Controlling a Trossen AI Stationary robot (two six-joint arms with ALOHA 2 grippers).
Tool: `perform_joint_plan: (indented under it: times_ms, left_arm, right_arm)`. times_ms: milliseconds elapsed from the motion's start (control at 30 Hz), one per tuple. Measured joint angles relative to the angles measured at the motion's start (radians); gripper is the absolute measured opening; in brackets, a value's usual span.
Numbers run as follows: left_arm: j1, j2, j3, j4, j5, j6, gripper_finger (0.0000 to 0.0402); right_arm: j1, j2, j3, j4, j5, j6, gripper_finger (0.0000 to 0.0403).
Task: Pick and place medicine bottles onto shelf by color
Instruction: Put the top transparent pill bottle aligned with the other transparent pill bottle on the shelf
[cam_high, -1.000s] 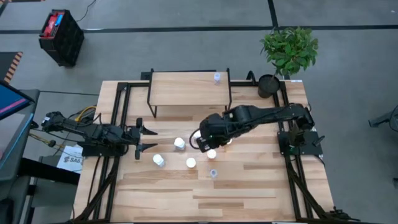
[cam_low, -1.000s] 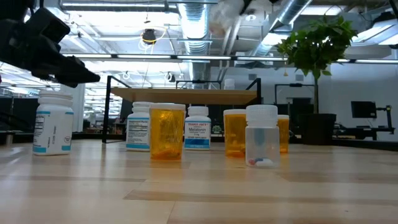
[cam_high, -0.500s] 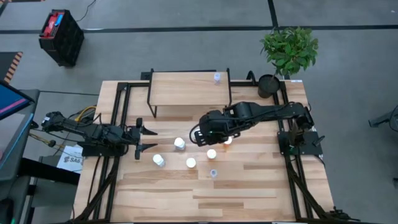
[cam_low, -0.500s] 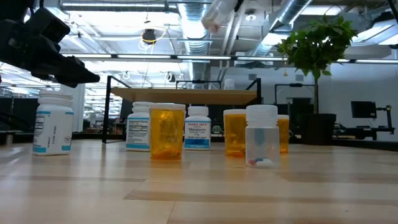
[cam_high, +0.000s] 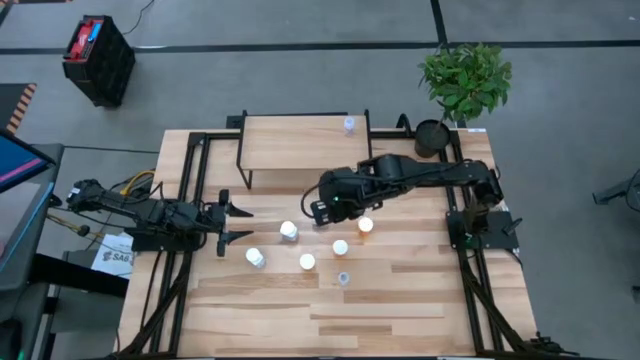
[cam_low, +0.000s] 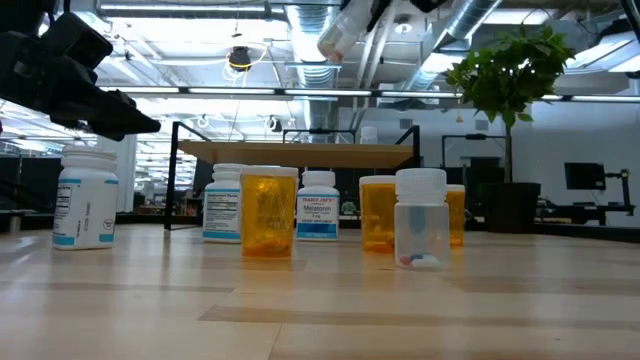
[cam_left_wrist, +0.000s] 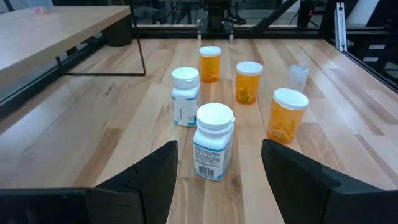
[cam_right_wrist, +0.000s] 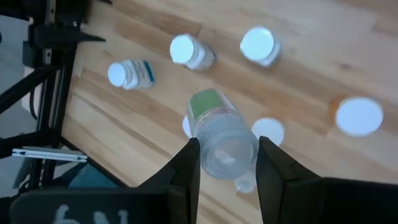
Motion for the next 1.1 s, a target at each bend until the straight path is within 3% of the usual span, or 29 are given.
perform_joint_plan:
  times_ms: [533,1100]
  left_arm:
    - [0.000,0.000,0.000,-0.001,-0.002,0.000,0.0222]
    - [0.000,0.000,0.000,-0.001,-0.002,0.000,0.0222]
  right_arm:
    - [-0.123,0.000,0.000,0.052,0.001,-0.264,0.0112]
    - [-0.145,0.000,0.000,0.052,-0.024,-0.318,0.0112]
